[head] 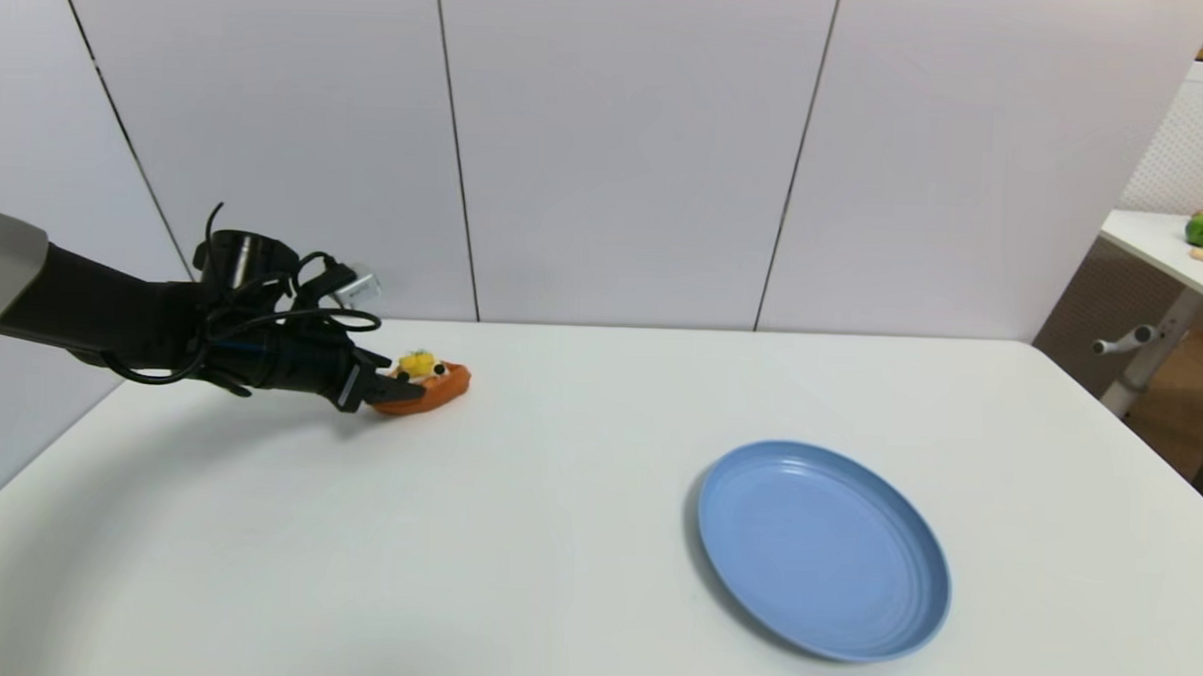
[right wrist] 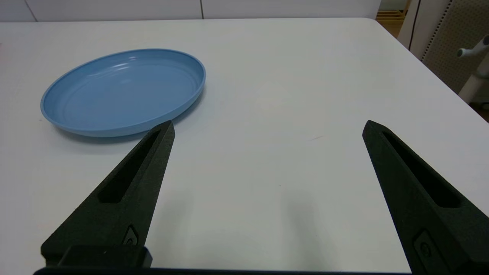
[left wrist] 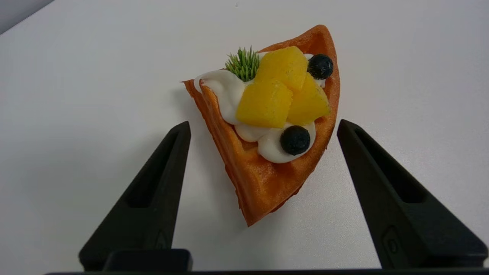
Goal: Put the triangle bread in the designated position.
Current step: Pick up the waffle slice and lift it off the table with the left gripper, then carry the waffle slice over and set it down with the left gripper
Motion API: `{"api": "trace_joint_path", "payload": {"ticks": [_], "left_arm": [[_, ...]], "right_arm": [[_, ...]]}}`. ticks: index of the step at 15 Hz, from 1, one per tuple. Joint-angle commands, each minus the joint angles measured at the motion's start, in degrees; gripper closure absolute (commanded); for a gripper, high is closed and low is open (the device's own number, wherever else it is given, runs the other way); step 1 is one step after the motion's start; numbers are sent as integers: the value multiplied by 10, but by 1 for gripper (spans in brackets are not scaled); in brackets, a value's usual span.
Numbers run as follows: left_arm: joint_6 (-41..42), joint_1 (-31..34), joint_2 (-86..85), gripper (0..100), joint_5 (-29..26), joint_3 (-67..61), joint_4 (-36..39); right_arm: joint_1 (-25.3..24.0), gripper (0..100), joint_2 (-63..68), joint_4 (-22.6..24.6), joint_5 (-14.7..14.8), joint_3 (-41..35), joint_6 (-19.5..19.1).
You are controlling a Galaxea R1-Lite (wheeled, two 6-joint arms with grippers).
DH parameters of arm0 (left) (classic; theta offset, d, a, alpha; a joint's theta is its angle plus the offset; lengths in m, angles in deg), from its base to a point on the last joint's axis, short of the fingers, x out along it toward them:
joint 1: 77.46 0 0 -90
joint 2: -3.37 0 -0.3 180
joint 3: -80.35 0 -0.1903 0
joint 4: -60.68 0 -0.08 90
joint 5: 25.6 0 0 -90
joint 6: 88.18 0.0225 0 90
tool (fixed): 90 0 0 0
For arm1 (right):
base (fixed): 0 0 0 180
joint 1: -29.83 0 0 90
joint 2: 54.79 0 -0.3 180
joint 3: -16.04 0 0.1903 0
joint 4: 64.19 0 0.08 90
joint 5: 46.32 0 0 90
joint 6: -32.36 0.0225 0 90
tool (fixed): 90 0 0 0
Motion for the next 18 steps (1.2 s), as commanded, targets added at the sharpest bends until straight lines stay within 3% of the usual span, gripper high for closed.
{"api": "trace_joint_path", "payload": {"ticks": [1,8,11,18], "left_arm": [[0,-5,6,100,-3,4,-20],[-11,-13,-17,100,-4,34,-40],[-26,-28,-19,100,-5,105,-39],[-104,-186,45,100,-5,271,-37]], "right_arm": [[0,0,0,0,0,-1,0],[0,0,0,1,0,-1,0],[0,0,0,1,0,-1,0],[0,0,0,0,0,-1,0]]}}
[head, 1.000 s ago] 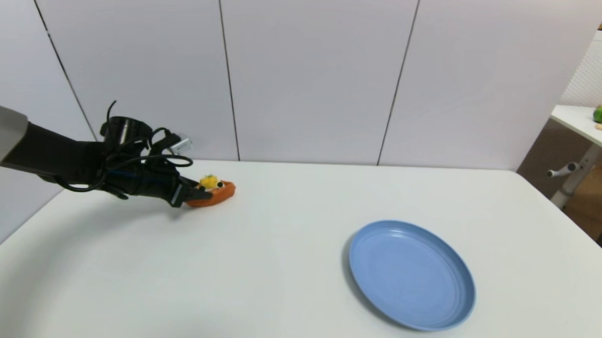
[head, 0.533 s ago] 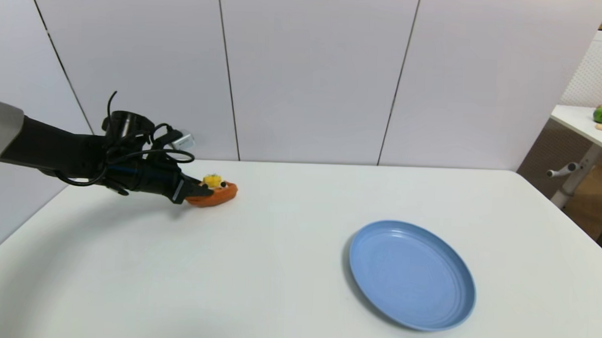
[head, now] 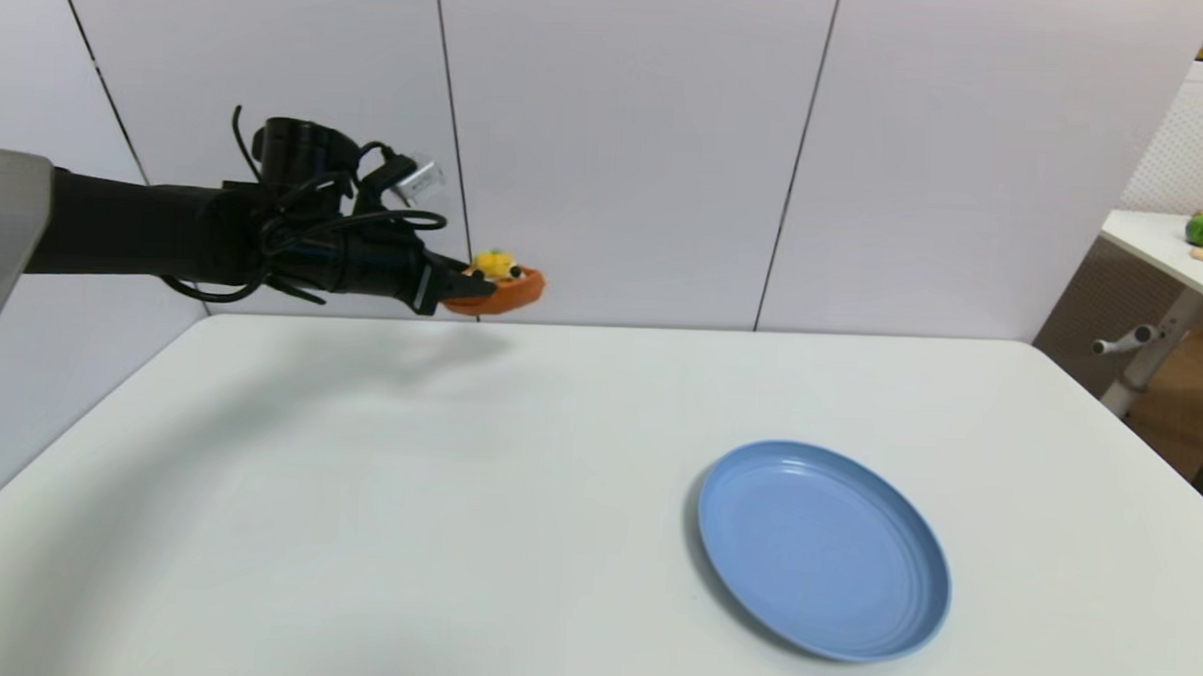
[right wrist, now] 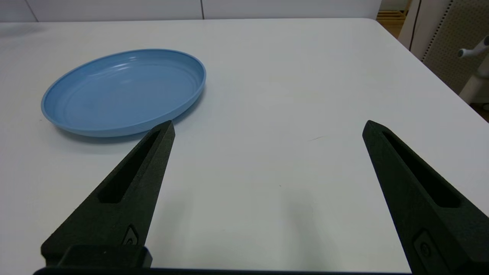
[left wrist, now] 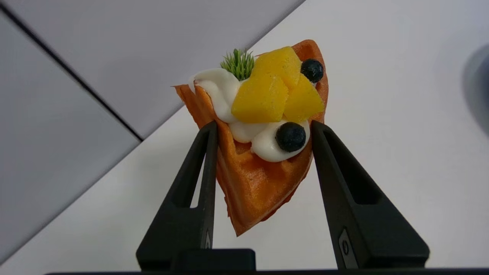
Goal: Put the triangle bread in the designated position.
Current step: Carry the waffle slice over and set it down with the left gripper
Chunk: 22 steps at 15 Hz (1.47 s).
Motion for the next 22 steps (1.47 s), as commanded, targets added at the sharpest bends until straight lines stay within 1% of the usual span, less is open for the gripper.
{"api": "trace_joint_path", "payload": {"ticks": [1,4,7,8,9,11,14,15,18,19,22], "left_arm": [[-30,-112,61,100,-2,85,3],[-32,-177,107,100,-2,129,21],[-50,-228,152,100,-1,159,39],[-53,-240,175,100,0,171,54],[-54,-252,197,100,1,174,88],[-56,-265,232,100,2,173,126],[-51,-269,257,100,5,174,144],[-50,-270,261,100,16,174,152],[-48,-270,263,100,24,174,156],[-48,-270,263,0,25,174,156],[-49,-270,261,0,34,174,157]], "right_arm": [[0,0,0,0,0,-1,0],[0,0,0,0,0,-1,0],[0,0,0,0,0,-1,0],[0,0,0,0,0,-1,0],[0,0,1,0,0,-1,0],[0,0,0,0,0,-1,0],[0,0,0,0,0,-1,0],[0,0,0,1,0,-1,0],[0,0,0,1,0,-1,0],[0,0,0,1,0,-1,0],[0,0,0,0,0,-1,0]]}}
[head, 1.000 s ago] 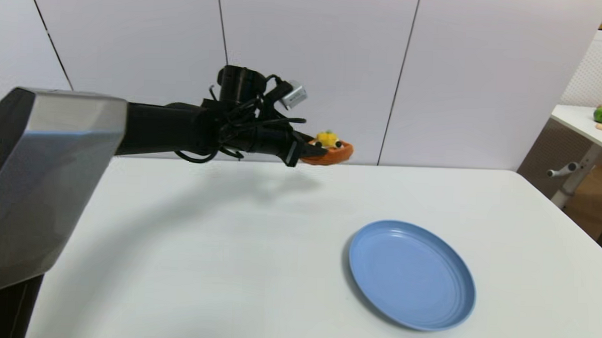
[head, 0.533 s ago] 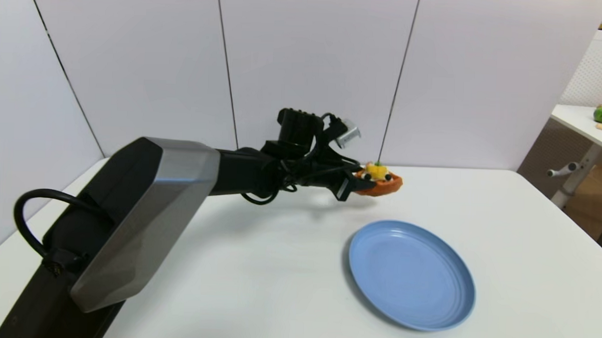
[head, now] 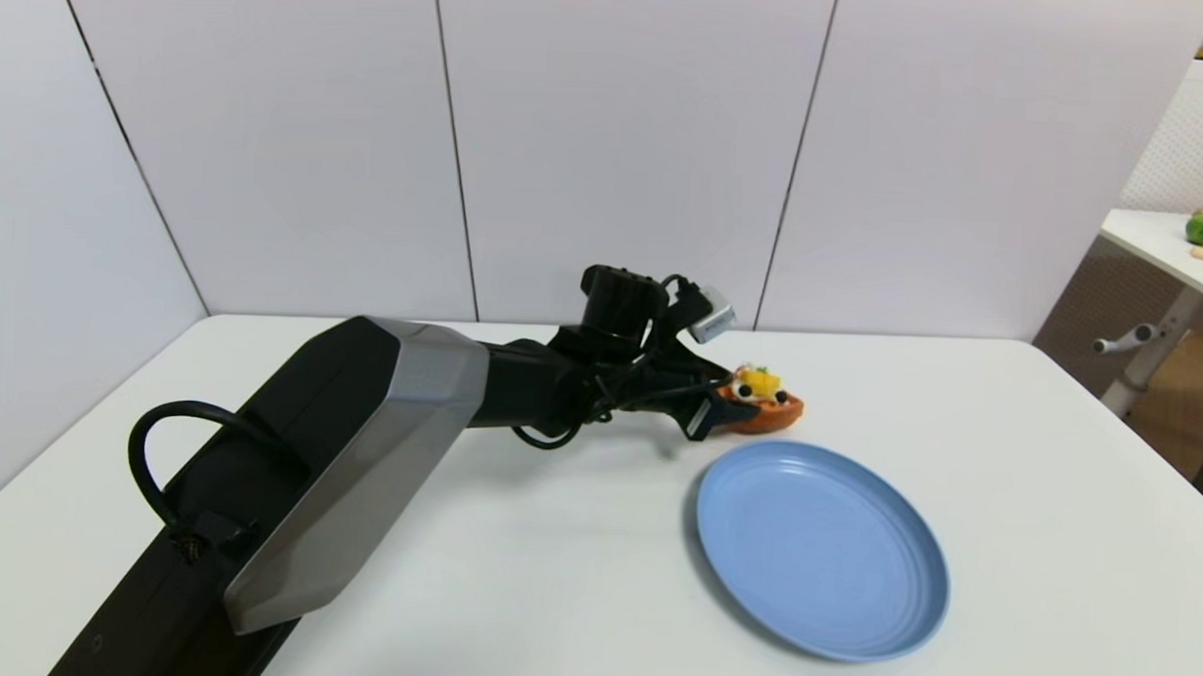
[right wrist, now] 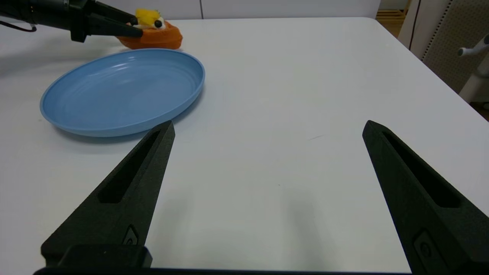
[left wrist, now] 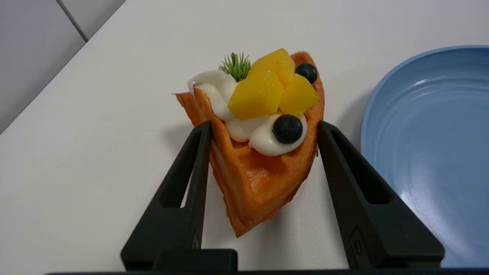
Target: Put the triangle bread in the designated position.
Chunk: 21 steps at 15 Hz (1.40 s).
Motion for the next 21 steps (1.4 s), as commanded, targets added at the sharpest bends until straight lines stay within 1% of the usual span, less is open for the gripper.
{"api": "trace_joint_path", "payload": {"ticks": [1,4,5,6,8,9,10,11,13,14,16,17,18,20,21], "left_arm": [[0,1,-3,0,2,0,1],[-3,2,-27,0,3,0,-7],[-2,2,-47,0,3,-2,-22],[0,4,-69,0,4,-4,-52],[4,11,-126,0,9,-5,-142],[9,16,-161,0,21,-9,-181],[17,25,-198,0,41,-21,-217],[28,41,-254,0,76,-59,-246],[27,78,-351,0,137,-167,-248],[26,107,-401,0,153,-226,-246],[27,178,-503,0,156,-341,-230],[26,221,-569,0,156,-411,-203],[22,250,-620,0,156,-462,-180],[2,294,-727,0,159,-552,-152],[-23,300,-781,0,159,-593,-151]], "right_arm": [[0,0,0,0,0,-1,-1],[0,0,0,0,0,-1,0],[0,0,0,0,0,-1,-1],[0,0,0,0,0,-1,0],[0,0,0,0,0,-1,0],[0,0,0,0,0,-1,-1],[0,0,0,0,0,-1,-1],[0,0,0,0,0,-1,0],[0,0,0,0,0,-1,-1],[0,0,0,0,0,-1,0],[0,0,0,1,0,-1,-1],[0,0,0,1,0,-1,0],[0,0,0,0,0,-1,0],[0,0,0,1,0,-1,0],[0,0,0,1,0,-1,0]]}}
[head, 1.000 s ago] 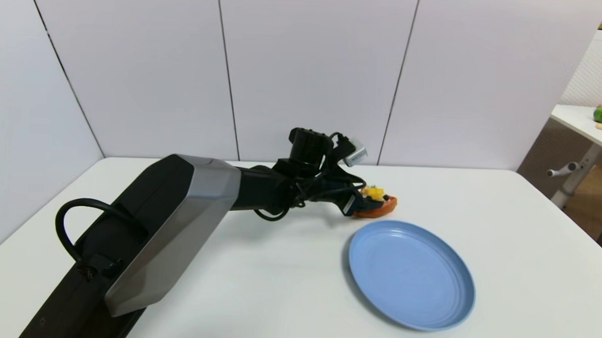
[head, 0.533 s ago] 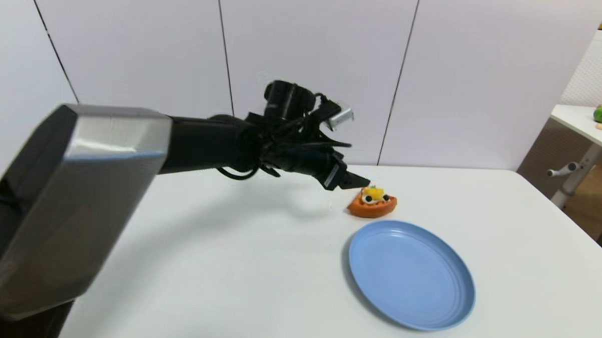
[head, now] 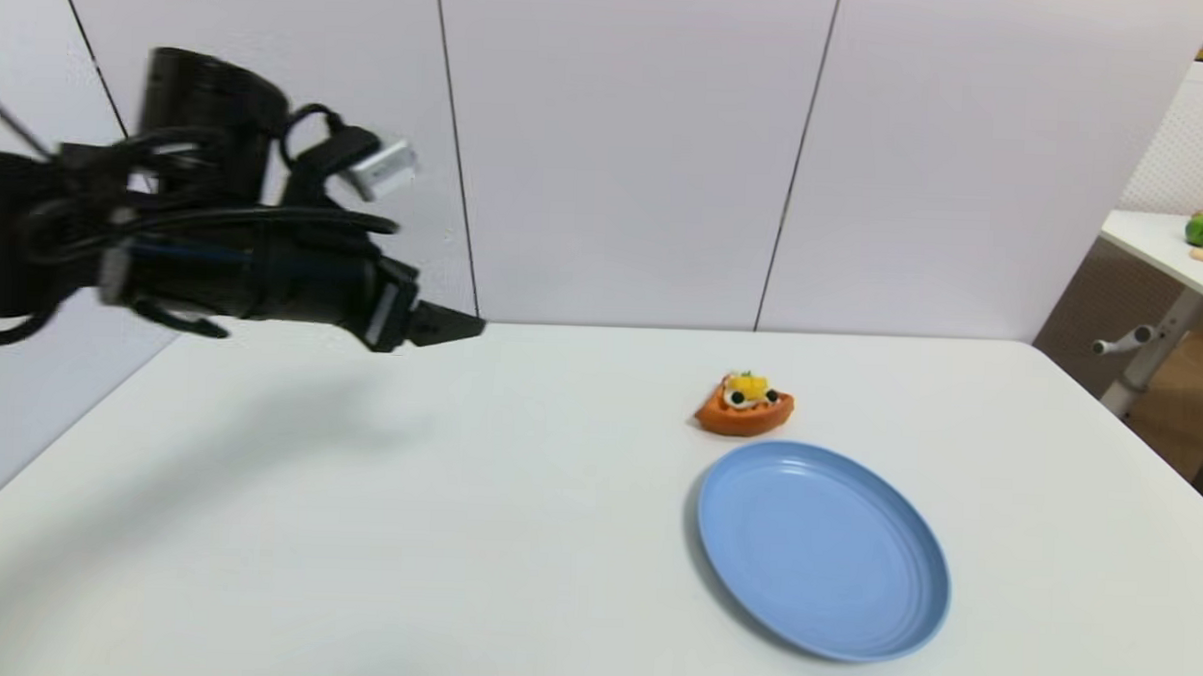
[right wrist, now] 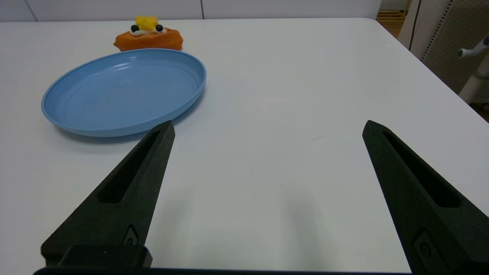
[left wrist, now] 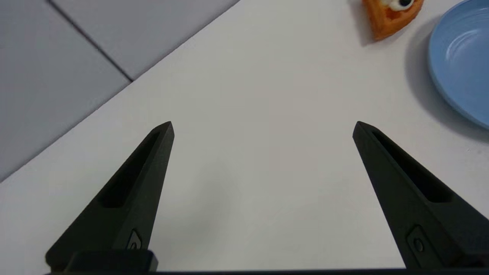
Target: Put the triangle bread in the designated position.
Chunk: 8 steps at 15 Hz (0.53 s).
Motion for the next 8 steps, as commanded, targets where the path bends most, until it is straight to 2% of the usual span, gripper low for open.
{"api": "trace_joint_path", "payload": {"ticks": [1,4,8], "left_arm": [[-69,107,-325,0,19,-241,51],[-80,106,-518,0,120,-376,59],[-86,118,-733,0,211,-581,155]], "right_arm": [[0,0,0,1,0,-1,0],[0,0,0,0,0,-1,0],[0,0,0,0,0,-1,0]]}}
